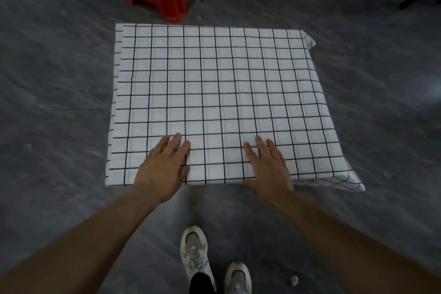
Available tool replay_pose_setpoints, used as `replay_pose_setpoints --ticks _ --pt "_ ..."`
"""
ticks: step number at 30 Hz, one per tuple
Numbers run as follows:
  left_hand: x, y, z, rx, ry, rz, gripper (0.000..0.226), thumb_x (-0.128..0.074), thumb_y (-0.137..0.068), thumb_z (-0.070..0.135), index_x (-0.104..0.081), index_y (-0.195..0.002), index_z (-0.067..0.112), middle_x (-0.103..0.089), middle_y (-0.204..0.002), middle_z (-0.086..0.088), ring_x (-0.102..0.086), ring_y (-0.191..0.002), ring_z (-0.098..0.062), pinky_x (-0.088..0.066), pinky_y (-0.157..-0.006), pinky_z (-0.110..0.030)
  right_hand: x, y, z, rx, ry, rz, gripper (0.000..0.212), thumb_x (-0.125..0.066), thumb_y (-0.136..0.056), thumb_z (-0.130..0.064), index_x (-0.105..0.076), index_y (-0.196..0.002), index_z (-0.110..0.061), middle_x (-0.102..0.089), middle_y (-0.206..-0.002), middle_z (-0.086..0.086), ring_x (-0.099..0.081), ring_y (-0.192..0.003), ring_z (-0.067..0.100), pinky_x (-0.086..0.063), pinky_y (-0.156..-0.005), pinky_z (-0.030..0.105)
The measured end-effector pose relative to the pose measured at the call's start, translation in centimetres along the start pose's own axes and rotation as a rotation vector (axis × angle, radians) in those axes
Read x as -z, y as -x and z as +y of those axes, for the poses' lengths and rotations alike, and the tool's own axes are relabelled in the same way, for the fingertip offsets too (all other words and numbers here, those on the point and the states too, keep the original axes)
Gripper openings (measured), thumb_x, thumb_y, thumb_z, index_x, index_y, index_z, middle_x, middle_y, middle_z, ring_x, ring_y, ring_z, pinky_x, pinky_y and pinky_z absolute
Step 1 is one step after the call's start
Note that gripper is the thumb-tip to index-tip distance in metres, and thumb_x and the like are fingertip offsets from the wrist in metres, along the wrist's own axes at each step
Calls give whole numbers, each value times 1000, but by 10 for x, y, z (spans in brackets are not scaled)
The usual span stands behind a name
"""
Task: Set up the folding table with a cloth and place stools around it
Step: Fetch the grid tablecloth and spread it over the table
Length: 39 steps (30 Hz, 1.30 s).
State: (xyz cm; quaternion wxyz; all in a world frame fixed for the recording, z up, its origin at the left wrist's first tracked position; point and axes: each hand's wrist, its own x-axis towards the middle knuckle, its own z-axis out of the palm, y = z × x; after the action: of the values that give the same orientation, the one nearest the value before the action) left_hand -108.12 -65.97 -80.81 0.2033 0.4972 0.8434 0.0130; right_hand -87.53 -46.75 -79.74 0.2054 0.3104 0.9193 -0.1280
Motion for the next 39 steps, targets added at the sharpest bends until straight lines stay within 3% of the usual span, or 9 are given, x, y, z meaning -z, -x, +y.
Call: replay_pose_setpoints --ticks 3,6,20,28,34,39 --pt "11 -10 -3 5 -5 -29 60 -41 -98 47 -21 -150 26 -10 -162 0 -11 -147 -27 -32 -113 -43 5 -10 -7 -33 -23 -12 109 -71 -77 -62 -3 -155 -28 3 -163 10 3 -150 35 -9 -120 50" --pt "29 -20 -5 19 1 -68 54 -41 -96 48 -30 -145 27 -16 -160 2 -21 -142 -24 -39 -106 -43 23 -25 -13 -18 -101 20 100 -64 -75 -71 -18 -153 -27 -11 -162 8 -9 -149 30 -19 -118 48" --pt "131 -135 -49 180 -42 -111 53 -42 -97 42 -35 -144 20 -29 -153 -1 -27 -138 -22 -37 -106 -39 129 -143 -17 32 -304 158 63 -55 -96 -40 -32 -151 -20 -26 -159 2 -20 -147 19 -23 -118 38" --pt "173 -210 -65 302 83 2 48 -47 -96 38 -43 -139 17 -44 -141 -2 -36 -130 -22 -41 -104 -39 156 -208 -17 59 -280 150 57 -56 -97 -32 -34 -149 -21 -32 -156 1 -25 -145 17 -25 -117 34" --pt "167 -235 -88 279 85 13 43 -49 -95 31 -45 -136 17 -49 -135 -2 -42 -123 -22 -42 -99 -37 155 -245 -40 78 -321 113 57 -57 -97 -27 -35 -149 -18 -33 -156 1 -25 -145 17 -27 -119 36" --pt "165 -262 -118 229 163 164 31 -54 -93 18 -59 -123 12 -58 -121 -4 -47 -115 -24 -46 -93 -40 159 -274 -53 98 -324 162 52 -59 -96 -25 -42 -145 -16 -42 -149 0 -34 -140 15 -30 -116 34"
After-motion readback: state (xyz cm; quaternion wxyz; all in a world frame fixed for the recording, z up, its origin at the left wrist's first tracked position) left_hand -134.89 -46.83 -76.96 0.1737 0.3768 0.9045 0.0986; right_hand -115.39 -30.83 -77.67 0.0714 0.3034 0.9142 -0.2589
